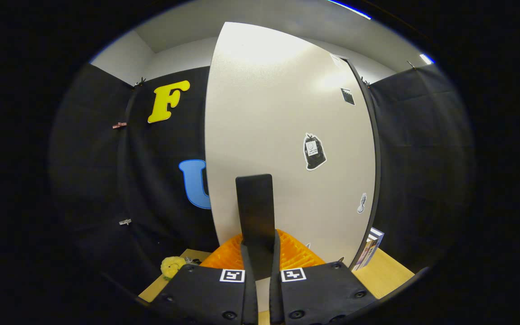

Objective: Open the shoe cabinet door, grab the shoes and put them into the shoe cabinet, then close the shoe cabinet door.

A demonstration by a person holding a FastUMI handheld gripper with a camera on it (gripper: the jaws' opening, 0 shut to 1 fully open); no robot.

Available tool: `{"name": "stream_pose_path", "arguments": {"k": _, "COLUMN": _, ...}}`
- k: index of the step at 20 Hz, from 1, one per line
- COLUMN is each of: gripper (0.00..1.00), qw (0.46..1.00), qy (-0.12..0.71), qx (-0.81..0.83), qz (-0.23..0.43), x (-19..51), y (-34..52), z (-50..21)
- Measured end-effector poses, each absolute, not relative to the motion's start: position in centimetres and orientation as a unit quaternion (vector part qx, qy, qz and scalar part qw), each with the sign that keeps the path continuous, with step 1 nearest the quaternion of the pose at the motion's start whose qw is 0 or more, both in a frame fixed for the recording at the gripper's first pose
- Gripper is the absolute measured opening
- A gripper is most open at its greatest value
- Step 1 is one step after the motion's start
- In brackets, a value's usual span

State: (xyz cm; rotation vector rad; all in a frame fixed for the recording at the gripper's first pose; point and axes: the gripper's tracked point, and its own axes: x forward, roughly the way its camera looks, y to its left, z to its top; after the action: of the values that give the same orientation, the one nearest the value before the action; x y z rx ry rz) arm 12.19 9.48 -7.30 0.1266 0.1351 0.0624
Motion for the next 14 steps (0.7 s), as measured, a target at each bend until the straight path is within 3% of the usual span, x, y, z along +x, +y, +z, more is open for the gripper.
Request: {"name": "stream_pose_path", "arguments": {"k": 14, "gripper": 0.14, "qw": 0.997, "qy": 0.063, "qx": 0.053, "qz": 0.002, "x": 5.1, "y": 1.9, "z": -6.4}}
